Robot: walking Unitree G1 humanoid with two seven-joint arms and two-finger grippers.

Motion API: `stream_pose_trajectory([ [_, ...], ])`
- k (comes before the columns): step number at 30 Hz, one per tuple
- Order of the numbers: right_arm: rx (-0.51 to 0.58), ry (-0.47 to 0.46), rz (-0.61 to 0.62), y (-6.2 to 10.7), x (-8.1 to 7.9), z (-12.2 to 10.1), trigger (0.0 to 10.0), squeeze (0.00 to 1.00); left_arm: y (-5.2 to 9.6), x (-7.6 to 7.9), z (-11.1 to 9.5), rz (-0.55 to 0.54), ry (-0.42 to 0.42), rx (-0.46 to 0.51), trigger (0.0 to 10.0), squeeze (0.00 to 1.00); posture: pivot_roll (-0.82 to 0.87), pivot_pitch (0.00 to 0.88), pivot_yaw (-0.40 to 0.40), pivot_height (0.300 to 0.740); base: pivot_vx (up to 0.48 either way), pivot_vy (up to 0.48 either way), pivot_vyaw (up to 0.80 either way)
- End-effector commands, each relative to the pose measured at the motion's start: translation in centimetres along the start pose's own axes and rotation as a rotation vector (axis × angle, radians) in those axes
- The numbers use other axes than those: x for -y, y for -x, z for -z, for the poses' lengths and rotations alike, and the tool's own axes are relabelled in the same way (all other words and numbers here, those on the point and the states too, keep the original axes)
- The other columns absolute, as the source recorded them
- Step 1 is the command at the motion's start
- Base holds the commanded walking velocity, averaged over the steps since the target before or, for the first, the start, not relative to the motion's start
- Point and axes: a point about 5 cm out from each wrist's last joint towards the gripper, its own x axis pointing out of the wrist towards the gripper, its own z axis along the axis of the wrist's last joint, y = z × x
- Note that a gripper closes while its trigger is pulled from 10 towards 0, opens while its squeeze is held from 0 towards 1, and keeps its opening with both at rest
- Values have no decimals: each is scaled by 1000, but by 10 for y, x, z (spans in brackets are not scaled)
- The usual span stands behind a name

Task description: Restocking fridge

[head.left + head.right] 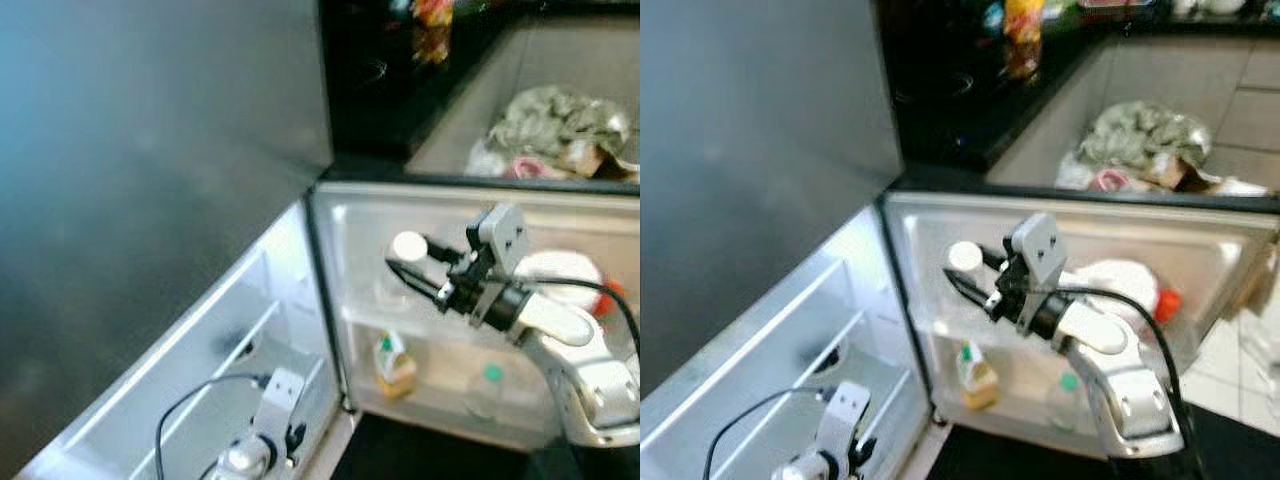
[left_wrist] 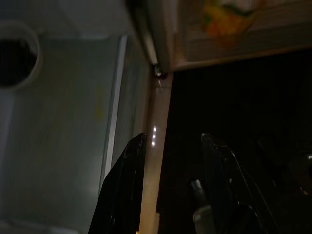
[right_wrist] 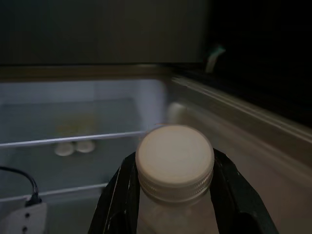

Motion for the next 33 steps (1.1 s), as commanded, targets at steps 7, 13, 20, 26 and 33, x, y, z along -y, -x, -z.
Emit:
stream_pose_trajectory([
  [7,117,84,5,-11,4,-30,10000,0,3,-6,7,-40,9,-25,10000,0,-156,61,111,726,0,0,0],
  [13,145,108,73,-21,20,-31,10000,0,3,-8,6,-56,13,-18,10000,0,-147,64,101,726,0,0,0],
  [20,52,275,117,-34,38,-13,10000,0,5,-14,5,-86,27,9,10000,0,-121,81,78,726,0,0,0],
  [26,42,382,207,-45,49,-7,10000,0,8,-21,3,-121,42,44,10000,0,-92,113,54,726,0,0,0],
  [33,61,489,243,-63,51,-4,10000,0,15,-31,4,-178,69,106,10000,0,-62,146,30,726,0,0,0],
])
